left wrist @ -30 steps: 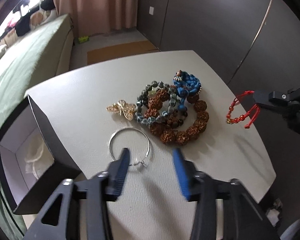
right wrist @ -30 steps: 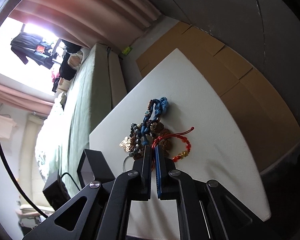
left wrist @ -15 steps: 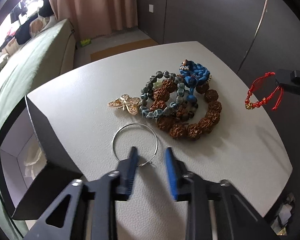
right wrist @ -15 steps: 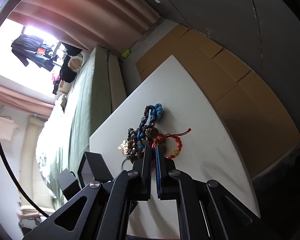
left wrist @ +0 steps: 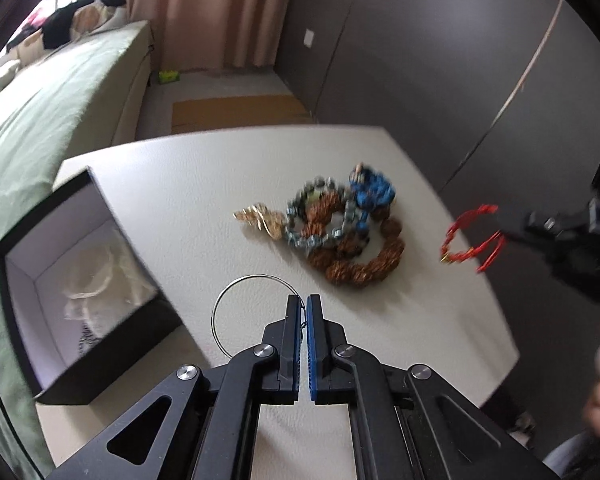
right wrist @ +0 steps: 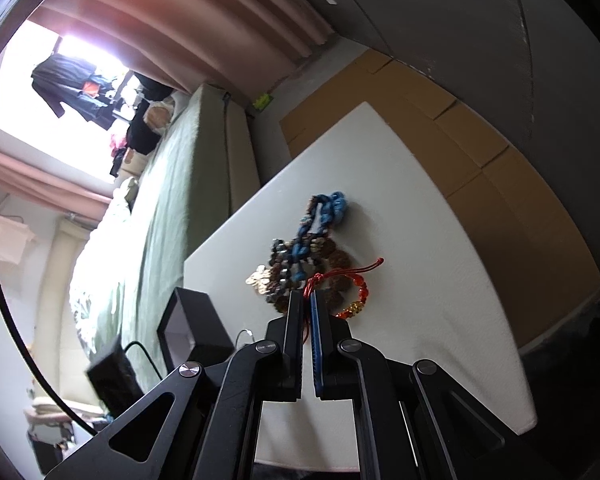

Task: Organize jewelry
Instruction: 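Carry the hoop earring into the black box and open the left tool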

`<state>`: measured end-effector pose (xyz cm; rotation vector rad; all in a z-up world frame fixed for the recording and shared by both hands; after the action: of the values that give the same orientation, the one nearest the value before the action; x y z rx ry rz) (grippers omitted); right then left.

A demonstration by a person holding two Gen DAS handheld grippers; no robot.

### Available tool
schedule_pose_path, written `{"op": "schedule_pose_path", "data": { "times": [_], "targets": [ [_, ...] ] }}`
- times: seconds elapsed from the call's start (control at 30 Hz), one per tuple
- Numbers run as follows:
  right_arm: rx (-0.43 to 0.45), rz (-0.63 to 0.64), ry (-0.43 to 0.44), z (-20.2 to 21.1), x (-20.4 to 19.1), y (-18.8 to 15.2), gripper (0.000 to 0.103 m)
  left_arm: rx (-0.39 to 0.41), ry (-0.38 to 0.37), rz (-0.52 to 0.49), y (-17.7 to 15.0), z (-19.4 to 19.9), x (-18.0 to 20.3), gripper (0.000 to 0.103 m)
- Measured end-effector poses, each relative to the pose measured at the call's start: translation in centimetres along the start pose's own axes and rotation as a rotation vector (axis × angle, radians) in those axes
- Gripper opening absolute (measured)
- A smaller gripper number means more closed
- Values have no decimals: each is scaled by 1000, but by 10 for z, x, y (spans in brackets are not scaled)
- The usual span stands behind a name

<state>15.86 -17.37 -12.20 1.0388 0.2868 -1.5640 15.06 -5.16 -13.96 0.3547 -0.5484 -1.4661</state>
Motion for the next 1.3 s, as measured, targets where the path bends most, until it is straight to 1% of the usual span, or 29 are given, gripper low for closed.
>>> {"op": "schedule_pose_path", "data": {
  "times": [0.1,0.23,0.3,0.43,0.6,0.8,0.87,0.93,0.97,1.0,1.03,1.07,1.1,1.13,1.2,1.3],
  "targets": [
    [5,21,37,0,-11,-4,5,39,-12,25,5,19,-7,2],
    [13,68,79,0,-30,-10,5,96,-33,81,15,47,-25,2],
    [9,92,99,-3,-38,-14,5,126,-18,110,21,58,-37,2],
    [-1,132,113,-13,-52,-19,5,151,21,171,27,68,-69,2],
    [3,164,116,-26,-64,-22,5,122,70,246,27,60,-103,2],
    [14,192,139,-40,-78,-23,5,72,73,265,26,42,-115,2],
    [10,197,141,-46,-81,-23,5,40,72,275,25,34,-119,4],
    [0,202,143,-54,-85,-25,5,-8,86,293,23,24,-125,5],
    [-6,204,141,-58,-87,-26,5,-26,88,301,23,21,-128,7],
    [-13,206,141,-64,-89,-27,5,-42,83,314,23,19,-132,17],
    [-19,206,142,-68,-90,-28,5,-50,75,330,23,19,-136,34],
    [-23,206,144,-71,-92,-29,5,-40,75,345,23,22,-141,42],
    [-26,207,147,-74,-93,-30,5,-26,77,353,24,25,-144,55],
    [-29,210,150,-76,-95,-30,5,2,80,362,25,31,-149,61],
    [-35,219,164,-81,-101,-32,5,28,75,373,27,41,-155,63],
    [-42,229,204,-86,-112,-36,5,37,77,393,27,47,-163,63]
  ]
}}
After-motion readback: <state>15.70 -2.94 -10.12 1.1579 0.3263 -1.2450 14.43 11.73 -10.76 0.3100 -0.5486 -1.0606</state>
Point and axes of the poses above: each gripper's, at about its wrist camera, not at the fingertips, and z roughly against the way its jaws point, x to its right, y to its top, the point moved 6 cm from there along -z, roughly the way its jaws point, and after that the axes turned 9 degrees about y, right-handed, at the moved point
